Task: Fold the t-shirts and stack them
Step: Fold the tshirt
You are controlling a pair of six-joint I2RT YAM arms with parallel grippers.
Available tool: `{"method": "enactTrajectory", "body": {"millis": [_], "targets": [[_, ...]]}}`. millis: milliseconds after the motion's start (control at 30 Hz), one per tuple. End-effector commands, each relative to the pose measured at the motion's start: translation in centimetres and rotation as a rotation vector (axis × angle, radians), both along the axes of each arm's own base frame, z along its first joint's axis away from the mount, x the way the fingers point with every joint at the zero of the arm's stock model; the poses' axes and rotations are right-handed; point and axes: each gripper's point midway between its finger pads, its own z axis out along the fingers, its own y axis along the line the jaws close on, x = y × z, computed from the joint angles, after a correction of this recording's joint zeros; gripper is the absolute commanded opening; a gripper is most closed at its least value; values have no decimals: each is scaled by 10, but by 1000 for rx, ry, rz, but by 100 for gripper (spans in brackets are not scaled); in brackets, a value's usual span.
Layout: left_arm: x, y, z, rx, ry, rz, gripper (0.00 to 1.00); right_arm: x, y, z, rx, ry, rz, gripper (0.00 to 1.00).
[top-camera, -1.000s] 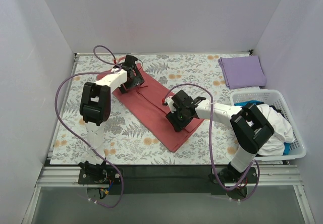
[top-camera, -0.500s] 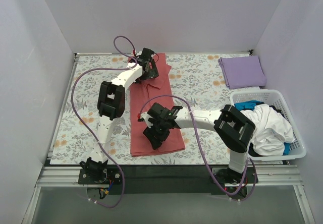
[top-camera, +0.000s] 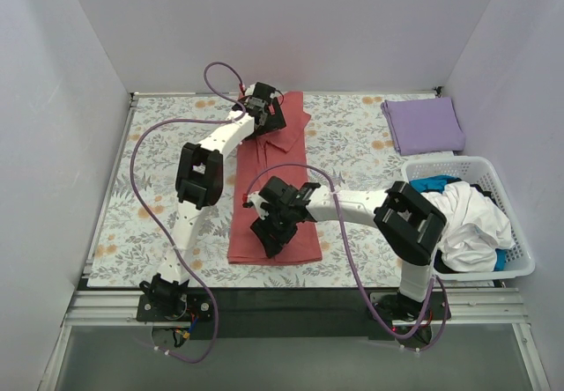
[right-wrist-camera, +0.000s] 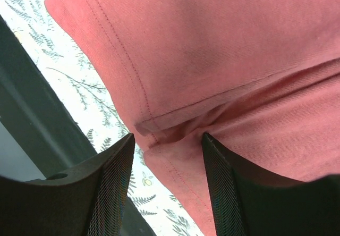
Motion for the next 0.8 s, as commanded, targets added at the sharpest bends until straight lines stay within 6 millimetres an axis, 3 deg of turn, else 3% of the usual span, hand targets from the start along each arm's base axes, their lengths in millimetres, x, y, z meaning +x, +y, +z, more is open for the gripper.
{"method": "enactTrajectory", "body": {"millis": [0,67,133,200,233,300,400,500,533,567,633,700,733,767], "targets": [[10,-19,-24,-72,-14,-14,94,-13,-57,-36,-229,50,-16,62],[12,-20,-18,-87,-24,-11,96,-17,-53,-24,-201,73,-2,62],[11,-25,0,-120,-40,-21,97,-19,-50,-11,-173,76,0,62],[6,-26,7,-132,-41,-33,98,-14,-46,12,-119,35,-18,63],[7,-29,34,-158,-84,-43,98,-12,-46,19,-107,19,-26,63],[6,-29,57,-175,-114,-53,98,-4,-45,39,-61,-11,-64,64],[-1,-29,115,-218,-193,-68,98,11,-53,59,-10,-39,-134,64],[-11,-27,146,-237,-227,-76,98,26,-66,72,27,-56,-211,63],[-20,-22,145,-231,-210,-72,98,35,-73,73,25,-54,-263,63],[-28,-17,169,-243,-240,-67,98,38,-79,77,31,-62,-293,63],[-47,-7,175,-239,-214,-44,98,44,-97,73,12,-53,-396,63],[-80,10,177,-223,-183,-12,97,48,-107,70,1,-59,-467,62],[-94,19,171,-206,-148,2,96,48,-115,62,-20,-65,-504,62],[-119,31,141,-163,-74,17,97,47,-117,64,-9,-59,-546,62]]}}
